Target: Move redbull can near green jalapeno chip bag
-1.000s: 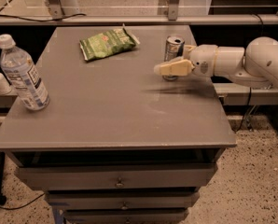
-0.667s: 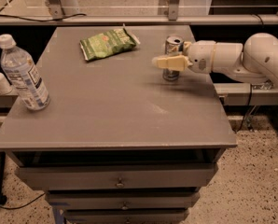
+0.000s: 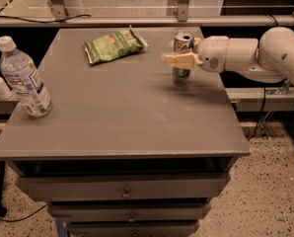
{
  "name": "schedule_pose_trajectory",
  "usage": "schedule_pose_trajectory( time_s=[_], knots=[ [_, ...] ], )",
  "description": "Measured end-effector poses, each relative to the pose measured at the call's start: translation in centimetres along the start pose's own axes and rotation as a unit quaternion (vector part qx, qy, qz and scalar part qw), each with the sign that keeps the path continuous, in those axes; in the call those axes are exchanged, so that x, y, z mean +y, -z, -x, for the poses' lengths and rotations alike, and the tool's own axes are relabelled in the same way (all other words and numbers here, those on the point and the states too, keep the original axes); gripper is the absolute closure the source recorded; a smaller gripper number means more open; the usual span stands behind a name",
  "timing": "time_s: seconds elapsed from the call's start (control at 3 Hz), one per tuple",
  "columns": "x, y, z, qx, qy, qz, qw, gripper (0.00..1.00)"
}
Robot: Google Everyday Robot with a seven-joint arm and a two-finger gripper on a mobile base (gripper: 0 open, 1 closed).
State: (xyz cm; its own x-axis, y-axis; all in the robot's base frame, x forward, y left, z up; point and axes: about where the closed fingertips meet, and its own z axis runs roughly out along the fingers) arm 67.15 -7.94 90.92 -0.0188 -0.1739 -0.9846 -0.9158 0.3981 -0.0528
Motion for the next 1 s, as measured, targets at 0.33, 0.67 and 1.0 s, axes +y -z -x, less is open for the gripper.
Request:
schedule_pose_trajectory(
  time_s=[0.33, 0.67, 1.0],
  knots=[
    [0.1, -0.3, 0.0, 0.000, 0.000, 0.002, 1.0000, 1.00],
    [0.1, -0.3, 0.0, 0.000, 0.000, 0.002, 1.0000, 1.00],
    [-0.2, -1.6, -0.1, -0.008, 0.001, 0.006, 0.9999, 1.00]
  ],
)
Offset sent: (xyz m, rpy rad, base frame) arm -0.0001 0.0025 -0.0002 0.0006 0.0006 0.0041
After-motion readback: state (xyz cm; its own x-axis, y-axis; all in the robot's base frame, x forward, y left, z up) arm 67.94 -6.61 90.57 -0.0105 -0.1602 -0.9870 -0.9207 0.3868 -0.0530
